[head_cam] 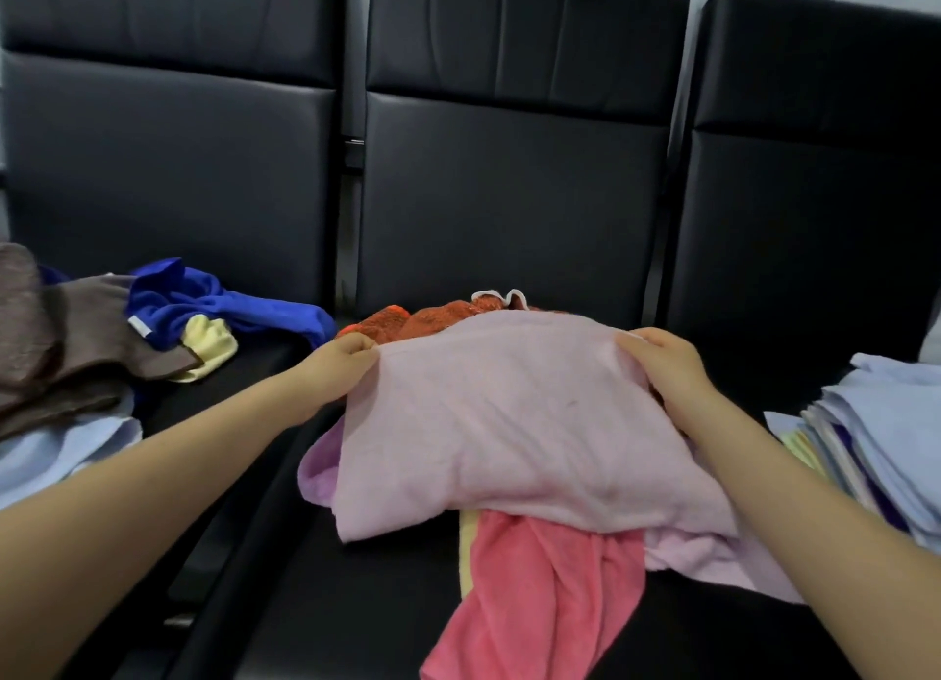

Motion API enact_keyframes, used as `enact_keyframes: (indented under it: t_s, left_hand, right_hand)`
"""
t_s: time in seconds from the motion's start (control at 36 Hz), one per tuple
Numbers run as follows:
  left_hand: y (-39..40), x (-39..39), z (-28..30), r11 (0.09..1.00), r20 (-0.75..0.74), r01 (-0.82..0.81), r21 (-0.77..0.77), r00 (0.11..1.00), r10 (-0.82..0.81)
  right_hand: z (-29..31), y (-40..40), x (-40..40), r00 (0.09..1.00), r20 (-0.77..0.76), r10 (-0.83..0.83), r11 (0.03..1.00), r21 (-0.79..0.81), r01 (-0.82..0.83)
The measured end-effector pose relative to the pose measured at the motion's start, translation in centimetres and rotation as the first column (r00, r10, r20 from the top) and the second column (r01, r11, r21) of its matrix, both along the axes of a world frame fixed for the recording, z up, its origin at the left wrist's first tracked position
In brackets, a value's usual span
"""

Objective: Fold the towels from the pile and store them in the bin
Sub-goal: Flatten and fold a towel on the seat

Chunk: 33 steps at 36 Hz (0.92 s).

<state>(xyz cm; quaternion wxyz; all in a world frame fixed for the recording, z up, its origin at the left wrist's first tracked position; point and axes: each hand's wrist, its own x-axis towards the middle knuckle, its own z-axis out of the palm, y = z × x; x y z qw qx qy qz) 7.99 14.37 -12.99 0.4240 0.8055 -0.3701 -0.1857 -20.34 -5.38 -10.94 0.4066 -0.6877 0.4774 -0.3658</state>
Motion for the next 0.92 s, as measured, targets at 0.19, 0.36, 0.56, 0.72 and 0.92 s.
enact_keyframes:
  t_s: [0.19, 0.36, 0.56, 0.72, 0.92]
  left_hand:
    - [-0.4, 0.3, -0.3, 0.992, -0.208, -0.063, -0.108, 0.977, 0.040]
    - [-0.6, -0.2, -0.5, 0.990, -0.371, -0.054, -0.127, 0.929, 0.003]
    - [0.3, 0.4, 0.0, 0.987, -0.577, -0.026, -0.159, 0.813, -0.072]
    - [0.6, 0.7, -0.2, 0.972, -0.645, 0.130, -0.194, 0.730, -0.226]
    - [0.2, 0.1, 0.2, 0.993, -0.192, 0.028, -0.111, 0.980, -0.049]
  right_hand:
    - [0.2, -0.1, 0.2, 0.993, 0.115, -0.005, 0.999, -0.051, 0.011]
    - [1.1, -1.2, 1.2, 0.993, 0.079, 0.083, 0.993, -0.093, -0.076]
    - [1.5, -2.3, 1.4, 0.966, -0.118, 0.231, 0.964, -0.106, -0.244]
    - [1.5, -2.5, 1.6, 0.943, -0.204, 0.262, 0.953, -0.101, -0.287]
    - [1.5, -2.3, 2.0, 0.948, -0.241, 0.210, 0.959, -0.138, -0.247]
